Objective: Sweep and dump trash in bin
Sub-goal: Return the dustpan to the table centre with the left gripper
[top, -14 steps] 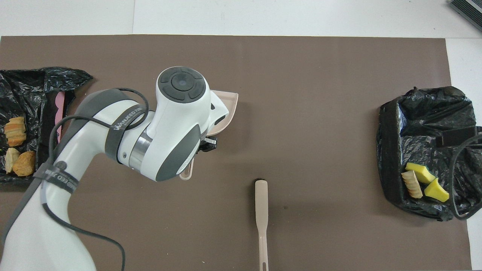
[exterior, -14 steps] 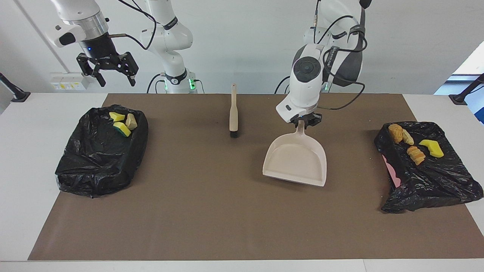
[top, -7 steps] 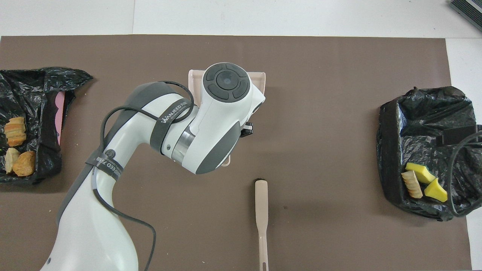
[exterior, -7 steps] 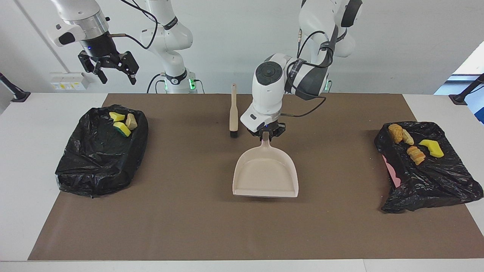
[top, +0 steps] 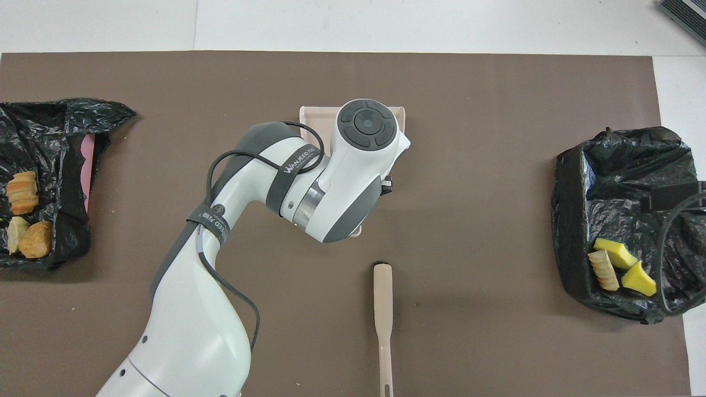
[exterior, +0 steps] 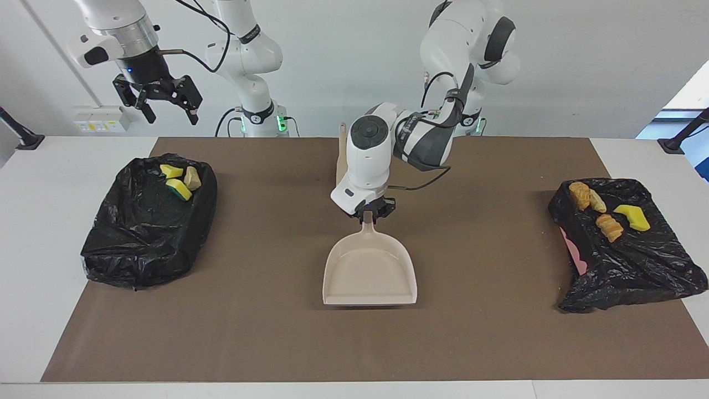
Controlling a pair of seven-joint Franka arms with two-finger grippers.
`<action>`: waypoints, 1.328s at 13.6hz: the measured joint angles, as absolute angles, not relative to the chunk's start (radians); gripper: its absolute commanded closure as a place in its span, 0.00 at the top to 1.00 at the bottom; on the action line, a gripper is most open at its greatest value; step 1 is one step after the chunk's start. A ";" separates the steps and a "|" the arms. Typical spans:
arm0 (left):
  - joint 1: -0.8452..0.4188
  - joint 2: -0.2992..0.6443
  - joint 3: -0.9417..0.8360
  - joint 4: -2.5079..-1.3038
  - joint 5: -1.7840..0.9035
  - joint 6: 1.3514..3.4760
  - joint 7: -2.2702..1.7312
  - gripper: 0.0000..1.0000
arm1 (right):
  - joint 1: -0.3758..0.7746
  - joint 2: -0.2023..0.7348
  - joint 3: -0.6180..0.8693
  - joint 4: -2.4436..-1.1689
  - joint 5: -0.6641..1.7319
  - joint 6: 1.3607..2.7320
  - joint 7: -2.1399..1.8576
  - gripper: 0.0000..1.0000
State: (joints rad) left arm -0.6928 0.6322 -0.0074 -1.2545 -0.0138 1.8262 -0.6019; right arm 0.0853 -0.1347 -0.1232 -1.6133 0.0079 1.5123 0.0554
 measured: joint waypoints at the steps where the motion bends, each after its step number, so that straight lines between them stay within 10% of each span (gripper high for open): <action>1: -0.702 0.646 -0.007 -1.249 -0.014 1.832 -0.603 0.00 | 0.085 -0.135 -0.123 -1.613 0.008 1.512 0.055 1.00; 6: -0.737 0.662 -0.008 -1.244 -0.014 1.832 -0.609 0.00 | 0.085 -0.135 -0.125 -1.614 0.007 1.512 0.049 1.00; 8: -0.739 0.663 -0.007 -1.244 -0.014 1.832 -0.609 0.21 | 0.085 -0.135 -0.125 -1.615 0.007 1.512 0.049 1.00; 11: -0.740 0.663 -0.007 -1.247 -0.016 1.832 -0.609 0.24 | 0.085 -0.135 -0.126 -1.616 0.007 1.512 0.049 1.00; 18: -0.741 0.662 -0.006 -1.247 -0.017 1.830 -0.609 0.62 | 0.085 -0.135 -0.126 -1.620 0.007 1.512 0.047 1.00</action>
State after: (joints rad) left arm -0.7406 0.6624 -0.0061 -1.2472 -0.0170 1.8303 -0.6092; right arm 0.0852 -0.1354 -0.1256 -1.6201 0.0075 1.5122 0.0472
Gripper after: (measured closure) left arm 0.471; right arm 0.000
